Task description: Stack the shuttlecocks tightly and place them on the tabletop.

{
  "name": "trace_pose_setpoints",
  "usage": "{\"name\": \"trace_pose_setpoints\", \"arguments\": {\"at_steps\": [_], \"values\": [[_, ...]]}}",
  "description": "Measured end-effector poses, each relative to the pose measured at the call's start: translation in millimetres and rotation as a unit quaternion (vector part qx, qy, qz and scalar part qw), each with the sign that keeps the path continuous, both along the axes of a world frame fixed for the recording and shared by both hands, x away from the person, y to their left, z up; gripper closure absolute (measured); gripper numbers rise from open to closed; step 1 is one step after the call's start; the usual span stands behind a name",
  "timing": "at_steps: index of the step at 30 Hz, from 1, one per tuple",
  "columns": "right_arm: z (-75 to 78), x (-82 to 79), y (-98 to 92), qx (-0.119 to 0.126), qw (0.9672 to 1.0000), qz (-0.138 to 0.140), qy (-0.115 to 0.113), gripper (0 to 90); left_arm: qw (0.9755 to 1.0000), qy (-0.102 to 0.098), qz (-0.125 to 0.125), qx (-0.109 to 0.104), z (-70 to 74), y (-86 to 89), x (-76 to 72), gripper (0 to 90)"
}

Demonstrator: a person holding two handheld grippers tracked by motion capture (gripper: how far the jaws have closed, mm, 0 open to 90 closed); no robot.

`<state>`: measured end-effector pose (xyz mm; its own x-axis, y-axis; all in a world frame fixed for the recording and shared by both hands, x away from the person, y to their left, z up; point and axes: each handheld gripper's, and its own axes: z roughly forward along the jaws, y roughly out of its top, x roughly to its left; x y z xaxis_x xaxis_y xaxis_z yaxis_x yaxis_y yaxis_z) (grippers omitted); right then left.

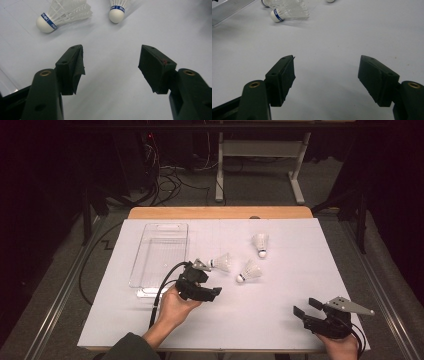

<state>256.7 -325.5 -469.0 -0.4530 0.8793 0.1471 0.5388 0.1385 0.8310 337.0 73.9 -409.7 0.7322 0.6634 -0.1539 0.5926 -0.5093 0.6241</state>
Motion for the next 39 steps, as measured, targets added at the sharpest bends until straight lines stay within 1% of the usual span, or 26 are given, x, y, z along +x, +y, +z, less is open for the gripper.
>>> {"name": "trace_pose_setpoints", "arguments": {"at_steps": [6,11,16,23,29,31,36,39], "values": [[0.1,-0.1,-0.3,0.002,1.0,0.0,0.0,30.0,1.0,0.001,-0.003,0.002,-0.6,1.3,-2.8,37.2],[0.1,-0.1,-0.3,0.002,1.0,0.0,0.0,30.1,1.0,0.0,-0.005,0.001,-1.1,3.5,-8.9,37.4],[0.2,-0.3,-0.1,0.001,1.0,0.0,0.0,30.0,1.0,0.002,-0.009,0.003,-5.3,5.3,-12.3,37.4],[0.3,-0.4,0.0,0.001,1.0,0.0,0.0,30.1,1.0,0.002,-0.007,-0.003,-8.0,8.6,-16.5,37.4],[0.3,-0.4,0.0,0.001,1.0,0.0,0.0,30.1,0.9999,-0.001,-0.012,-0.007,-8.4,9.5,-22.2,37.5],[0.3,-0.5,0.0,0.001,1.0,0.0,0.0,30.0,0.9999,0.0,-0.014,-0.004,-9.7,10.5,-23.4,37.6],[0.2,-0.5,0.0,0.0,1.0,0.0,-0.001,30.1,0.9999,0.004,-0.011,-0.007,-12.6,14.6,-27.2,37.7],[0.2,-0.3,0.0,0.0,1.0,0.001,-0.001,30.1,0.9999,0.003,-0.012,-0.005,-13.4,16.7,-30.2,37.9]]}}
